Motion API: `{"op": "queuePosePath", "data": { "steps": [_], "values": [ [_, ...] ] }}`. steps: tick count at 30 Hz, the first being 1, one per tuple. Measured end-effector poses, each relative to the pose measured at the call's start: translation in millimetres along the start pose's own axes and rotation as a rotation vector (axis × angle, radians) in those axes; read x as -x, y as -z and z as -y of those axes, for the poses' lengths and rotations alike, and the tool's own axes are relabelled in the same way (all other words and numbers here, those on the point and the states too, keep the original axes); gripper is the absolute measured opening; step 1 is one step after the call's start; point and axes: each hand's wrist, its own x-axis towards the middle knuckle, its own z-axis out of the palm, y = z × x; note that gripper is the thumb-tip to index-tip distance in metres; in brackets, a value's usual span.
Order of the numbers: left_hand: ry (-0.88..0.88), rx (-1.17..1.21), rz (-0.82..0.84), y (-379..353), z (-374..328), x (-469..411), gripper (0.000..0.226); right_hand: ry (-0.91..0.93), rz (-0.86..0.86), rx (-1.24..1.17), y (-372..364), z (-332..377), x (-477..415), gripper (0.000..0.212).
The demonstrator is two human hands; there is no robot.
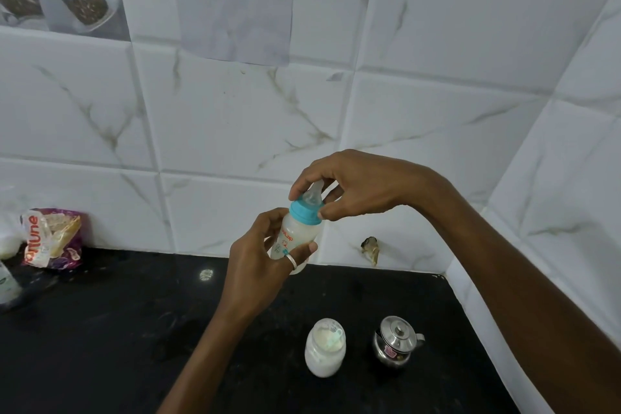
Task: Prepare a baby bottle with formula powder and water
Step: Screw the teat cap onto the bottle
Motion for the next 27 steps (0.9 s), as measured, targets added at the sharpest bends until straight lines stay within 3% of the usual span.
{"op": "queuePosePath", "data": {
  "steps": [15, 19, 22, 27],
  "values": [
    [0.01, 0.014, 0.0, 0.2, 1.5, 1.1, 0.061, -0.034, 0.011, 0.039, -7.9, 7.0, -5.9, 0.039],
    [0.009, 0.035, 0.006, 1.9, 0.7, 1.6, 0.062, -0.043, -0.003, 0.009, -7.8, 3.7, -6.2, 0.05],
    [0.021, 0.078, 0.013, 6.2, 0.8, 0.4, 0.065, -0.084, -0.129, -0.232, -10.0, -9.5, 1.7, 0.068],
    [0.065, 0.188, 0.039, 12.1, -1.6, -4.7, 0.066, -0.103, -0.41, -0.759, -56.4, -21.2, 16.0, 0.069]
  ]
}}
